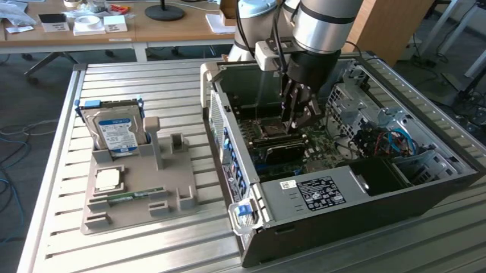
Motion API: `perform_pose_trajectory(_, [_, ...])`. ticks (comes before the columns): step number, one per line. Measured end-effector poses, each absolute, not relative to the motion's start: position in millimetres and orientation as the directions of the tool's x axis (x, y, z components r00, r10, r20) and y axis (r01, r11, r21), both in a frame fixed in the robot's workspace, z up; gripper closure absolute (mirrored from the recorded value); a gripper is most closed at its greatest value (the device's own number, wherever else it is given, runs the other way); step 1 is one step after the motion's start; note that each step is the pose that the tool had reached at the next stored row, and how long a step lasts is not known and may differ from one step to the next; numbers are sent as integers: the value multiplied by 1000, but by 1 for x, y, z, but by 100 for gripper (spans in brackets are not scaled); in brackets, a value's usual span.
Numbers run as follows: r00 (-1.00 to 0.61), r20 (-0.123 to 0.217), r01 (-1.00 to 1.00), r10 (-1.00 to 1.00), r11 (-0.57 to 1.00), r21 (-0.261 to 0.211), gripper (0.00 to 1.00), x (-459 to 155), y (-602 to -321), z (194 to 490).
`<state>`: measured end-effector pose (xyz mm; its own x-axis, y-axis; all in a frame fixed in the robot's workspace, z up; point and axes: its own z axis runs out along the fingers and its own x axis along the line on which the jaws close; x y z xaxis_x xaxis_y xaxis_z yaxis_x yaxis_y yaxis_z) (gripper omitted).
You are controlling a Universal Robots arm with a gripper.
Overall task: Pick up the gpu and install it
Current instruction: 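Press down on the gpu until it lock into place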
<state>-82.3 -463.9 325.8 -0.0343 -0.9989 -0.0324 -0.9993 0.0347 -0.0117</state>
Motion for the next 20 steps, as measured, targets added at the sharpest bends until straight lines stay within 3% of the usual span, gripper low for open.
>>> perform_pose_trajectory(5, [-34,-32,-999,-999,35,-12,62,-82,-464,326])
perform_pose_trajectory(7, [-34,-32,-999,-999,35,-12,67,-82,-464,326])
perform_pose_trajectory(9, [-34,-32,-999,-999,35,-12,80,-82,-464,326])
perform_pose_trajectory(13, [-34,-32,-999,-999,35,-12,89,-82,-464,326])
perform_pose_trajectory(20, [-34,-32,-999,-999,35,-12,89,-82,-464,322])
